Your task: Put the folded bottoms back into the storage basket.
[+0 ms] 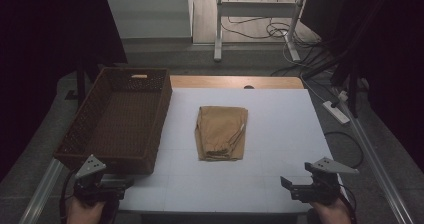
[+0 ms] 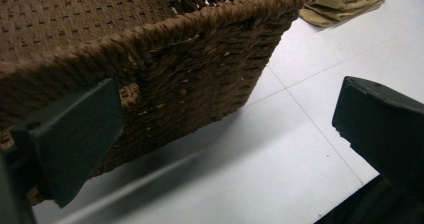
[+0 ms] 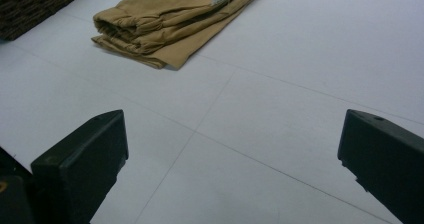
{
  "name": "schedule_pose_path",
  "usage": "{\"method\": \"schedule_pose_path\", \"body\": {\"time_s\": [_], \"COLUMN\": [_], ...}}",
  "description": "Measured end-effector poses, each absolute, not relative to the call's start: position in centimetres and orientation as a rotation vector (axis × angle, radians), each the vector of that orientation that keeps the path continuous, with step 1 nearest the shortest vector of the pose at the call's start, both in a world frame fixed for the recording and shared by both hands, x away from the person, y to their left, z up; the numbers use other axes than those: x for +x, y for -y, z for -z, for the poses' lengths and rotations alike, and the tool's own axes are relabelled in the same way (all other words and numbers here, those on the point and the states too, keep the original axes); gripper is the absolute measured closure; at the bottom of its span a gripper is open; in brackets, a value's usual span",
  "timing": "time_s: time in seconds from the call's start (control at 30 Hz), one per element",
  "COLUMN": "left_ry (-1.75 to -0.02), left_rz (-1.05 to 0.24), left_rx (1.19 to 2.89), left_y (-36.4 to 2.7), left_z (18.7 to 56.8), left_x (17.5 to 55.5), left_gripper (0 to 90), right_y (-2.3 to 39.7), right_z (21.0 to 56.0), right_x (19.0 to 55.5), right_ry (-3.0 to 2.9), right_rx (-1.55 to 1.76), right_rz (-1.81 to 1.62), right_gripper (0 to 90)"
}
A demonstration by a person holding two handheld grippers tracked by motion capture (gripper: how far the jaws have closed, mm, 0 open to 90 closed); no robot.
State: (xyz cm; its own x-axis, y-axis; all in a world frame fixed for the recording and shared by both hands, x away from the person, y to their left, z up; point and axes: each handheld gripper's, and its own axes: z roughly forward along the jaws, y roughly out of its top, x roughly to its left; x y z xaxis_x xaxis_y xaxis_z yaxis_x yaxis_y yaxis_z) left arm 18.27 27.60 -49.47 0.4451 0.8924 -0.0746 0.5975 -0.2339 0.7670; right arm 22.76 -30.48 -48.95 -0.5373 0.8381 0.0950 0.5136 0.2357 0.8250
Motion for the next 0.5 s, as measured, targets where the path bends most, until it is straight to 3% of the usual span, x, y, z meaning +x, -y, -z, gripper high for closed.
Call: {"method": "schedule_pose_path", "body": {"time_s": [0.5], "left_ry": [-1.238], "left_rz": [-0.45], "left_rx": [1.94], "left_y": [-27.72], "left_z": [49.47], "left_x": [18.37], "left_gripper": [0.0], "right_y": [30.32], "right_z": [48.97], "right_x": [22.78], "right_ry": [-2.18], "right_rx": [1.216], "right_rz": [-1.208], "right_gripper": [0.5]}}
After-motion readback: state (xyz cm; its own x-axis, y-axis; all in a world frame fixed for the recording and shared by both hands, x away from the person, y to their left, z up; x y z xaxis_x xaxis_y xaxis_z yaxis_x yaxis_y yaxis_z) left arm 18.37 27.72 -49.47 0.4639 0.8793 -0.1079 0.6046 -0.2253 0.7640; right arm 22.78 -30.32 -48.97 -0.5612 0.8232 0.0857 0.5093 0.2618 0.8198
